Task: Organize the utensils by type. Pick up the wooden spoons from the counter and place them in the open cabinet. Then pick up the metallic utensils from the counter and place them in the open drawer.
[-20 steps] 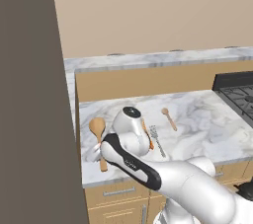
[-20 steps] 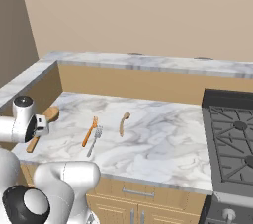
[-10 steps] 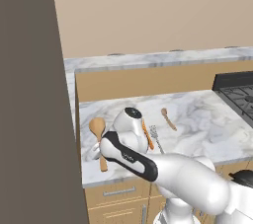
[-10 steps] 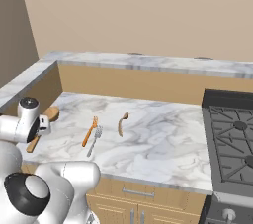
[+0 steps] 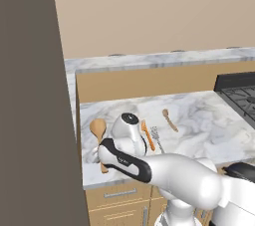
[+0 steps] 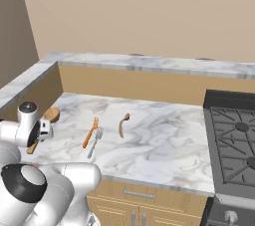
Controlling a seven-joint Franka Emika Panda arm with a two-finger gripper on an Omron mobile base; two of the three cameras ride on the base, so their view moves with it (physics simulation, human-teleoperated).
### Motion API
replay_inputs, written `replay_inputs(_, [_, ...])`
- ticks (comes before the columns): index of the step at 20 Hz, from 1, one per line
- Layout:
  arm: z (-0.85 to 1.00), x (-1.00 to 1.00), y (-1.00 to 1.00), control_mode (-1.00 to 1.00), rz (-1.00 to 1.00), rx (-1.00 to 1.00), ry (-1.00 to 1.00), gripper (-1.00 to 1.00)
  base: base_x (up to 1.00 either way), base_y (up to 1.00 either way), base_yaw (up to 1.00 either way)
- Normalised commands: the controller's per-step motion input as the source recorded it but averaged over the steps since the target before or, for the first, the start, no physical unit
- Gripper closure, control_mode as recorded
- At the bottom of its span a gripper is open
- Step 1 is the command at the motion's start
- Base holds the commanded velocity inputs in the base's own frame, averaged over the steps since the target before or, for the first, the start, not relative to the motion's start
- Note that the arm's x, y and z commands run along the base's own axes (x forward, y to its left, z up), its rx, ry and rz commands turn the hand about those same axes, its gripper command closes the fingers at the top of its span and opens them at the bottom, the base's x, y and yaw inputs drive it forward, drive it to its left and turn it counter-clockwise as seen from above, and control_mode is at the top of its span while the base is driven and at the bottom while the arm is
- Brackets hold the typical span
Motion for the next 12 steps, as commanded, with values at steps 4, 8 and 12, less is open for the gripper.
replay_inputs(4, [-0.08, 0.1, 0.0, -1.0, -0.12, -0.01, 0.0, -1.0, 0.0, 0.0, 0.0])
replay_inputs(8, [0.0, 0.13, 0.01, -1.0, -0.05, 0.0, -0.01, -1.0, 0.0, 0.0, 0.0])
replay_inputs(12, [-0.08, 0.19, 0.0, -1.0, -0.01, 0.0, -0.01, -1.0, 0.0, 0.0, 0.0])
